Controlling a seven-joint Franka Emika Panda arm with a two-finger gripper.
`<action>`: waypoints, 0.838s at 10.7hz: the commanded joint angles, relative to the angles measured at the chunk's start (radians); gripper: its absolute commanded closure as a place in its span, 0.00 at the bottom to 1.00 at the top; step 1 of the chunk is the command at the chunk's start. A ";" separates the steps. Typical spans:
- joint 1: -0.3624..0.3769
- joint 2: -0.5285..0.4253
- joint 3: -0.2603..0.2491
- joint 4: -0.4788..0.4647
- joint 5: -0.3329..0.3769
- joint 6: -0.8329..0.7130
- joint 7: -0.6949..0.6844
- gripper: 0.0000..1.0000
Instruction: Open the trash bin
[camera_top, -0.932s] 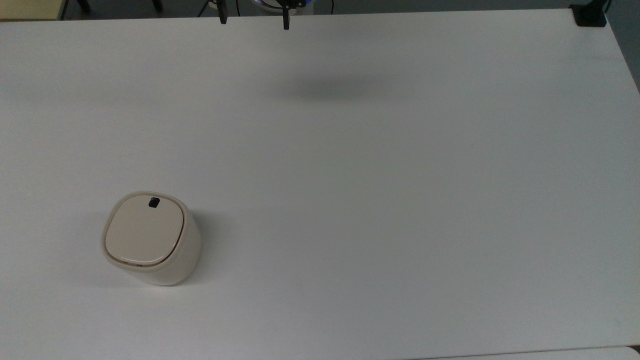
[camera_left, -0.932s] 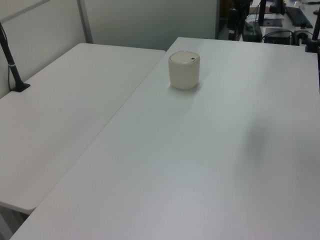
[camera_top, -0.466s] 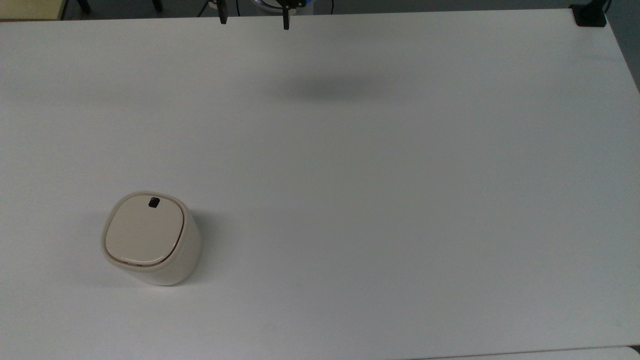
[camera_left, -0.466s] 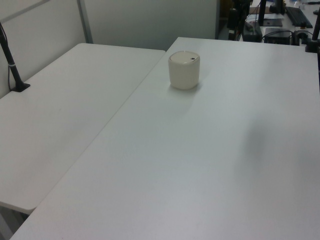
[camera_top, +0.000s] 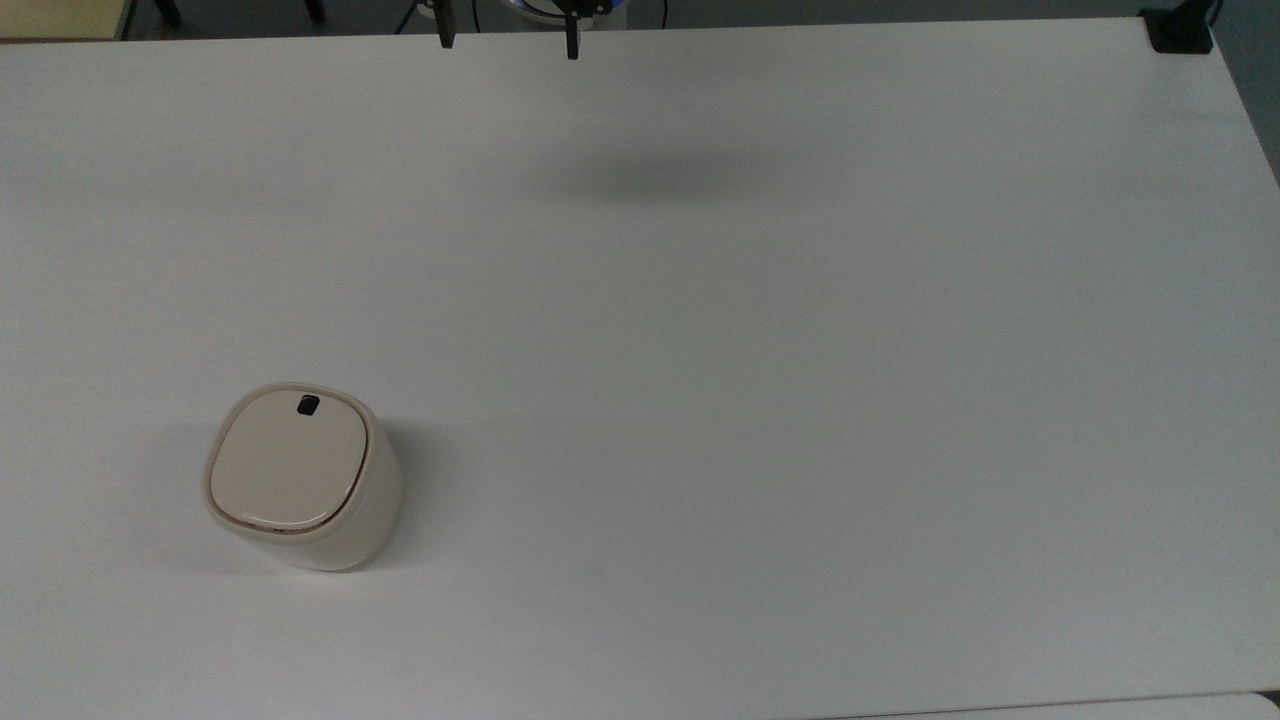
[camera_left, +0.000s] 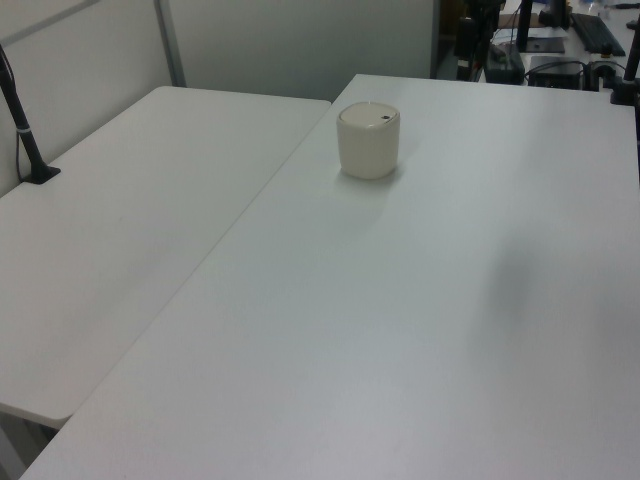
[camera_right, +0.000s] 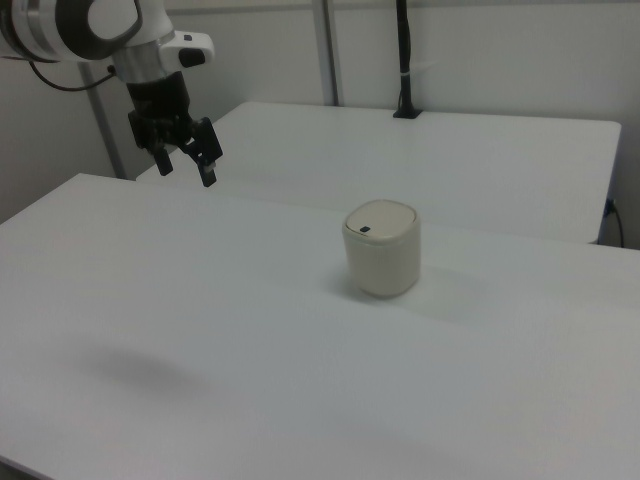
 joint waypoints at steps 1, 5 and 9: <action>0.003 -0.009 -0.007 0.000 0.021 -0.029 -0.028 0.00; -0.020 0.012 -0.012 0.001 0.021 0.042 -0.180 0.00; -0.052 0.058 -0.029 0.003 0.021 0.198 -0.231 0.26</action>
